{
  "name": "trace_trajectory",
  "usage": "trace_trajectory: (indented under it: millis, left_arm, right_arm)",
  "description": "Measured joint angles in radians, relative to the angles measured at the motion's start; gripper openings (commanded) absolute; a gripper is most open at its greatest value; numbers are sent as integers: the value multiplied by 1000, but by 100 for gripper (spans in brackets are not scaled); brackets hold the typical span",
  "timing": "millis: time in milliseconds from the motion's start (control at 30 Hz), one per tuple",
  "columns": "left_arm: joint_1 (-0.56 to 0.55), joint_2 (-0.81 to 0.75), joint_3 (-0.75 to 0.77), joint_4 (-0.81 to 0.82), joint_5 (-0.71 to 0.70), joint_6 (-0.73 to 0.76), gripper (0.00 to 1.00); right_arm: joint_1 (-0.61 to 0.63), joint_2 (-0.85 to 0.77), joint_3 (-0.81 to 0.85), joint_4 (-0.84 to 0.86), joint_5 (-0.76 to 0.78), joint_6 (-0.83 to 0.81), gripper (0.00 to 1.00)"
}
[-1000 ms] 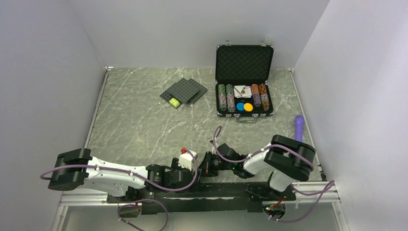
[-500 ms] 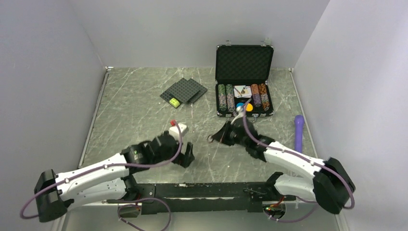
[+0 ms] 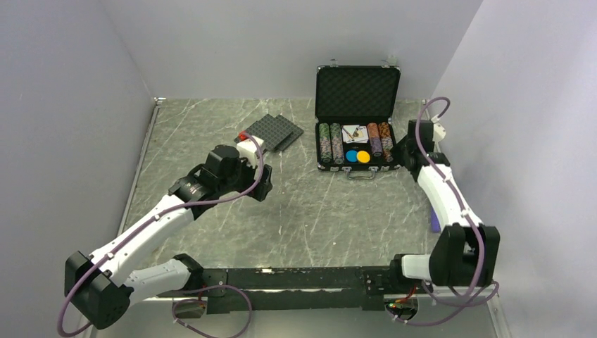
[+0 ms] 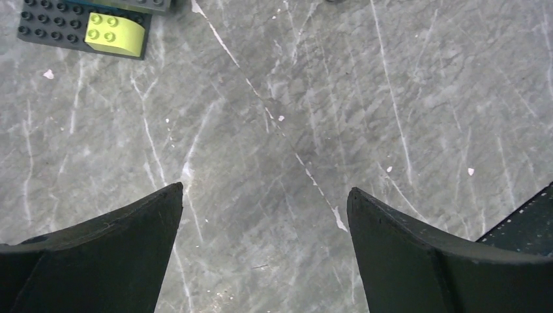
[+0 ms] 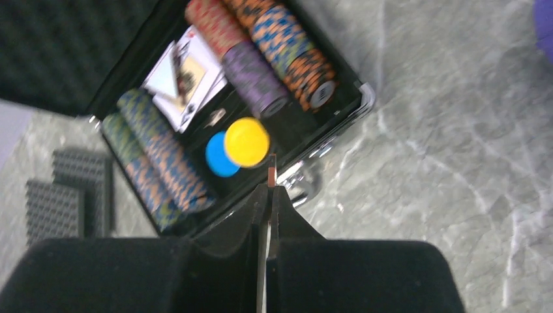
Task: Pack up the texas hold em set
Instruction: Place the poker chip in the chip case.
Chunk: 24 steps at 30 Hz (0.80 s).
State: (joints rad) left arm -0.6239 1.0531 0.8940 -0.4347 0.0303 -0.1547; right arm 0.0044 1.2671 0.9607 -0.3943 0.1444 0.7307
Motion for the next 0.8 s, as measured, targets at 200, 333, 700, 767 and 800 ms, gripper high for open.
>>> trace_trajectory:
  millis: [200, 333, 700, 767, 800]
  left_arm:
    - [11, 1, 0, -1, -12, 53, 99]
    - [11, 1, 0, -4, -13, 72, 99]
    - [12, 10, 0, -8, 0, 88, 99]
    - [12, 10, 0, -10, 0, 88, 99]
    - [12, 10, 0, -10, 0, 88, 99]
  right_arm:
    - [-69, 185, 75, 1, 39, 31, 0]
    - [-71, 306, 137, -1, 60, 50, 0]
    - [-71, 393, 189, -3, 158, 93, 0]
    - [-71, 399, 189, -3, 163, 99, 0]
    - [-71, 401, 189, -3, 164, 101, 0]
